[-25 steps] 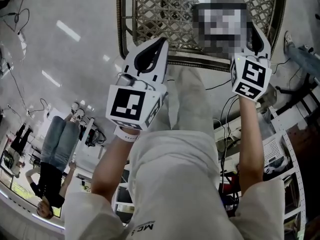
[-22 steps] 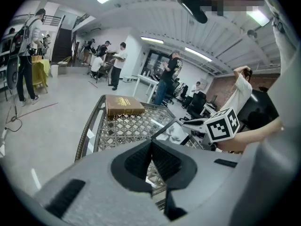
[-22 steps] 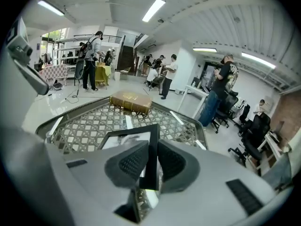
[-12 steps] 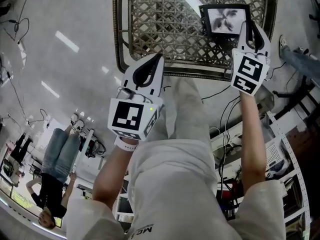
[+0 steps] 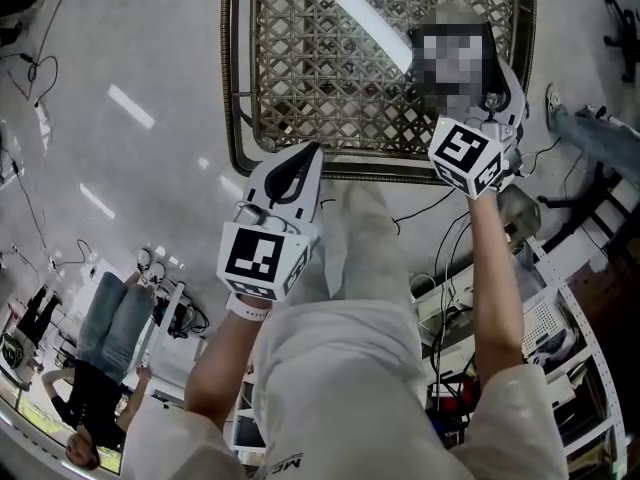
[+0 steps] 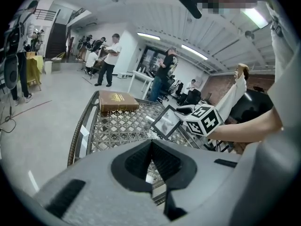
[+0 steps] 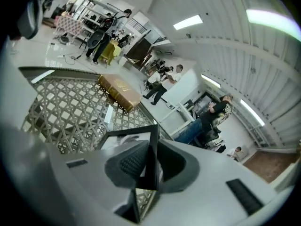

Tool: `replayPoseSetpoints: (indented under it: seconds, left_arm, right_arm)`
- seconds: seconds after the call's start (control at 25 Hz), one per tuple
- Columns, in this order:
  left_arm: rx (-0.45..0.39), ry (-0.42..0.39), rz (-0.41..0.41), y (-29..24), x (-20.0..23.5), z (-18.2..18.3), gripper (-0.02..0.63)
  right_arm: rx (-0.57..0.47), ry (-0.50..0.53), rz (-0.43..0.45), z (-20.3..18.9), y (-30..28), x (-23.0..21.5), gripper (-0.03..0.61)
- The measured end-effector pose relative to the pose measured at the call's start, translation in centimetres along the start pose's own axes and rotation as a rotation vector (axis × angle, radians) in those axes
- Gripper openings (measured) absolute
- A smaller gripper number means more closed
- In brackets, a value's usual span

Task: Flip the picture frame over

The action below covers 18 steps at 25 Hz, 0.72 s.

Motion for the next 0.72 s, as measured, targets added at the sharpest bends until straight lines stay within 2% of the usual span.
replayPoseSetpoints:
  seconds: [0.16, 0.48, 0.72]
  left_arm:
    - [-0.003, 0.000, 0.001, -0.1, 0.2, 0.0, 0.023]
    - [-0.009, 0.008, 0.007, 0.1, 0.1, -0.1, 0.023]
    - [-0.016, 0.013, 0.013, 0.4, 0.4, -0.3, 0.023]
  right_arm:
    - [-0.023, 0.092, -0.071, 0.7, 0.7, 1.0, 0.077]
    - [-0.029, 0.201, -0.089, 1.4, 3.0, 2.9, 0.078]
    - [-0.074, 0.285, -0.149, 1.2, 4.5, 4.7, 0.078]
Point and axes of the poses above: the fingertips, and each gripper's own axes: y backward along the fingers, x to its left, z out of its top, the point moved 10 cm from there along y, backward along the fingers, and after that the axes turned 15 degrees about x, right-handed, at the moved point
